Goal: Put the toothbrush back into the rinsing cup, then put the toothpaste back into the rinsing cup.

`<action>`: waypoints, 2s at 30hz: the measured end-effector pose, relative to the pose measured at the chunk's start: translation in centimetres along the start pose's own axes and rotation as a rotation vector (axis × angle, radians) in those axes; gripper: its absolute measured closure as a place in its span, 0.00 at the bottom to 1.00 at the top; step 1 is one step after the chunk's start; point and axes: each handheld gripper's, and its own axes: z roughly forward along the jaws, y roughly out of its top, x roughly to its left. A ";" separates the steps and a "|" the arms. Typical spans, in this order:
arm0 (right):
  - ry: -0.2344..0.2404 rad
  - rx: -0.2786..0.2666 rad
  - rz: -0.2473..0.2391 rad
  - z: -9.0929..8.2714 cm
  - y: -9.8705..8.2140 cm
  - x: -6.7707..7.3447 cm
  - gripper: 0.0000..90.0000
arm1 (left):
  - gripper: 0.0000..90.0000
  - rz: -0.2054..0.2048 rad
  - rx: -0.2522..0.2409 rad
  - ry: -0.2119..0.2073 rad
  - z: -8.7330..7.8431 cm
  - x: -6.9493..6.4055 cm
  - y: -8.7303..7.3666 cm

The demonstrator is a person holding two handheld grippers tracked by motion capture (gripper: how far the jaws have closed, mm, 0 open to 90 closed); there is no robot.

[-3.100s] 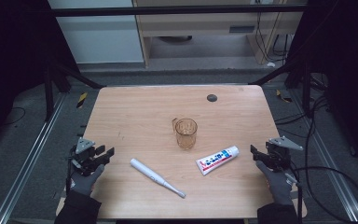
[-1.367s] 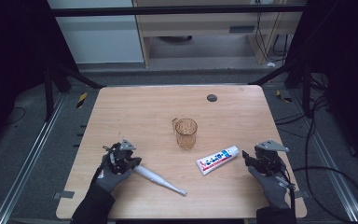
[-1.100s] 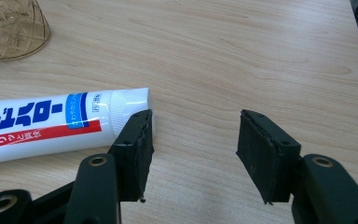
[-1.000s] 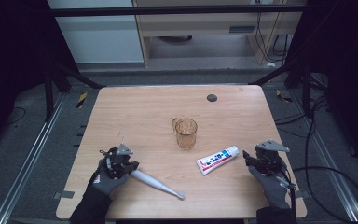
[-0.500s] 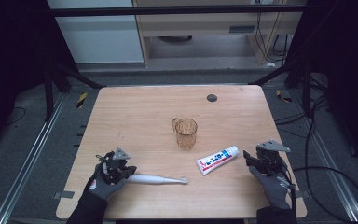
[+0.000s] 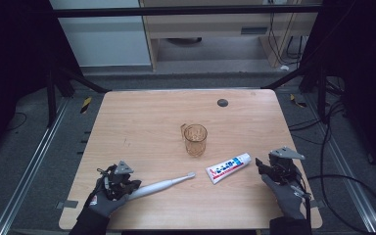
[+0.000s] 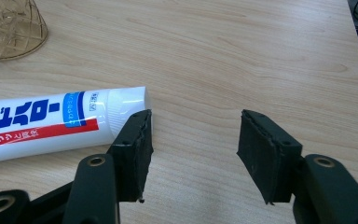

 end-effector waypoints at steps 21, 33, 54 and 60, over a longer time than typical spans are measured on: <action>-0.004 -0.002 0.003 0.0 0.0 -0.2 0.49 | 0.96 -0.019 -0.019 -0.019 -0.9 -0.5 -0.3; -0.014 0.002 0.012 -0.1 0.3 -0.3 0.48 | 0.74 -0.033 -0.057 -0.041 -2.7 0.2 2.4; -0.017 0.006 0.018 -0.1 0.4 -0.6 0.46 | 0.49 0.049 0.012 -0.086 -2.9 -0.7 7.3; -0.011 0.013 0.016 -0.1 0.3 -0.5 0.47 | 0.48 0.072 0.035 -0.095 -2.1 -1.3 7.9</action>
